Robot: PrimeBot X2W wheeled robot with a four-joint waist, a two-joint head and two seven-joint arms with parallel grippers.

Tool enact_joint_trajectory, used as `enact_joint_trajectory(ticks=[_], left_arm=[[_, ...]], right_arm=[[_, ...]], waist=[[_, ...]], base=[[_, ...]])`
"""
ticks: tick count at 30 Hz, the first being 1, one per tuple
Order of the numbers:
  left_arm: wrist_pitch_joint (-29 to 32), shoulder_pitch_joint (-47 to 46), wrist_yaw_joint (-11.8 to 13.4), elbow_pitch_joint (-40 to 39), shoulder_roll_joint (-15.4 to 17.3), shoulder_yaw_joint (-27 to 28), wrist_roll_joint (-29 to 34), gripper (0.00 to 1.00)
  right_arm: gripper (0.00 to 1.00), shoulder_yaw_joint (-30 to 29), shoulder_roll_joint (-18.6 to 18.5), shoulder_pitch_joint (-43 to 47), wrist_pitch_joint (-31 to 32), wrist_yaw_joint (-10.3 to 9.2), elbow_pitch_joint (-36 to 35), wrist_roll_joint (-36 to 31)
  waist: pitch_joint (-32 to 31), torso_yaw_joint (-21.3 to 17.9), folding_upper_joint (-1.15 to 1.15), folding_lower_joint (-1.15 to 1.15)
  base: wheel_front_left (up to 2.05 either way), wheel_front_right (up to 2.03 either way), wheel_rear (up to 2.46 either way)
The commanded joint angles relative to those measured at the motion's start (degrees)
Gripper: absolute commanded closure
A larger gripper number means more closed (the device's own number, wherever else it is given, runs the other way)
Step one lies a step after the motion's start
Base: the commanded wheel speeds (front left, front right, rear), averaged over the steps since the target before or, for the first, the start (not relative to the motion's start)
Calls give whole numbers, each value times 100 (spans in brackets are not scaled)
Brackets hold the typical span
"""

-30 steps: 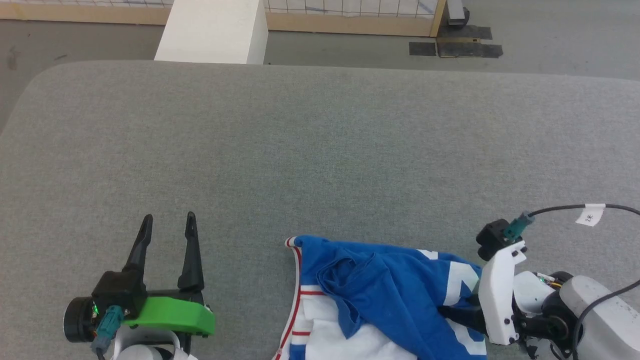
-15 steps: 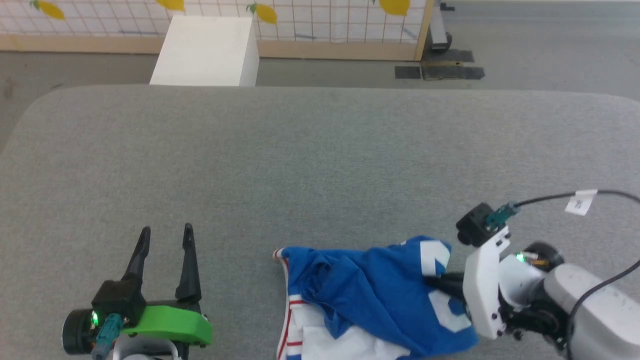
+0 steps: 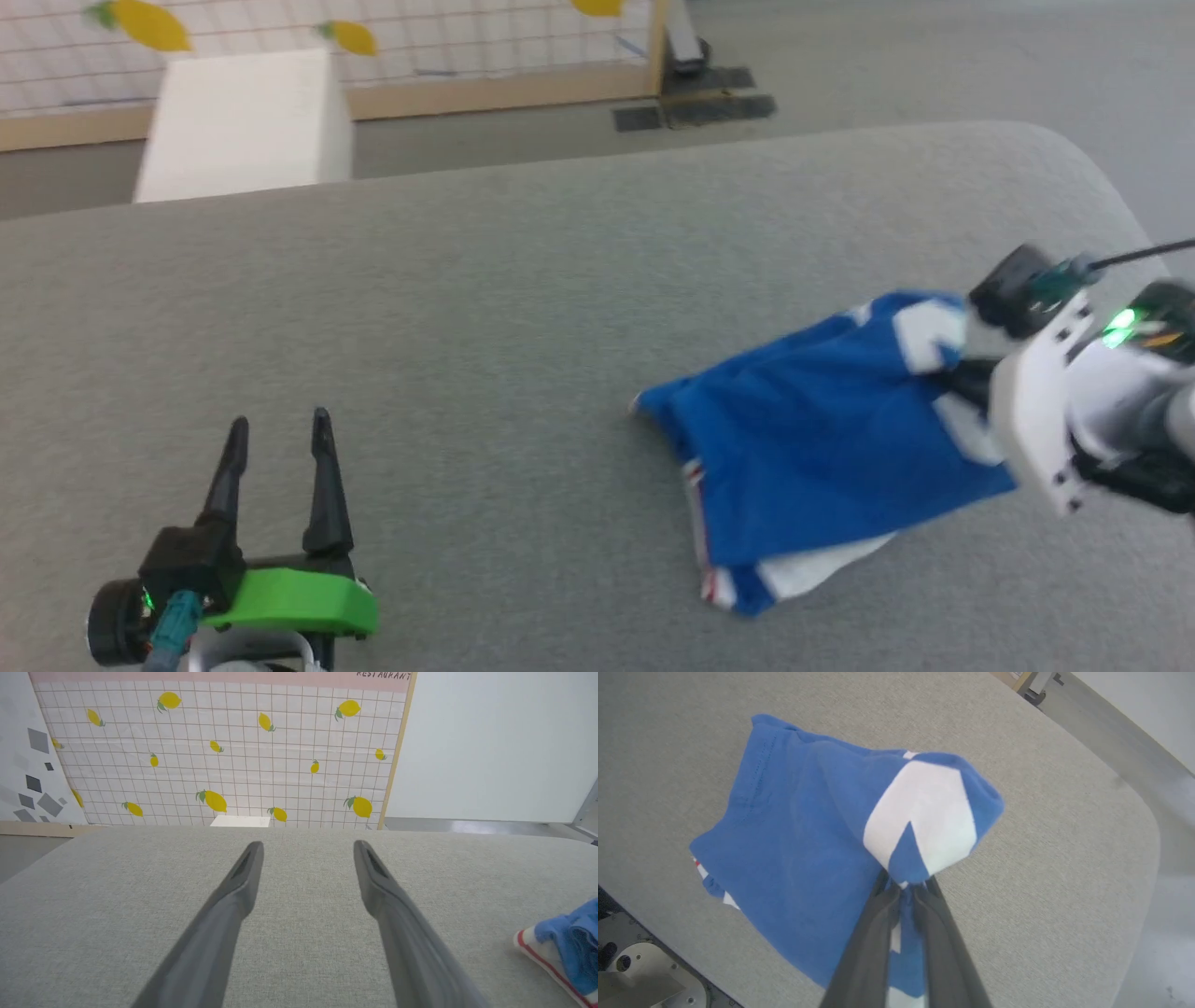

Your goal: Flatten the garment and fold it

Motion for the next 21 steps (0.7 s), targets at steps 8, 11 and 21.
enact_joint_trajectory(ticks=[8,11,21], left_arm=[[-22,-574,-139,-303,63,191,271,0],[-22,-811,-179,-400,127,245,331,0],[-22,-1315,-303,-735,210,216,424,0]], right_arm=[[100,-345,-586,-586,-338,-9,515,-881],[100,-651,-655,-643,-579,-9,1023,-930],[100,-1470,-695,-830,-1115,-9,2578,-1576]], waist=[[1403,-981,0,0],[1703,-1018,0,0],[2460,-802,0,0]], base=[[0,0,0],[0,0,0],[0,0,0]])
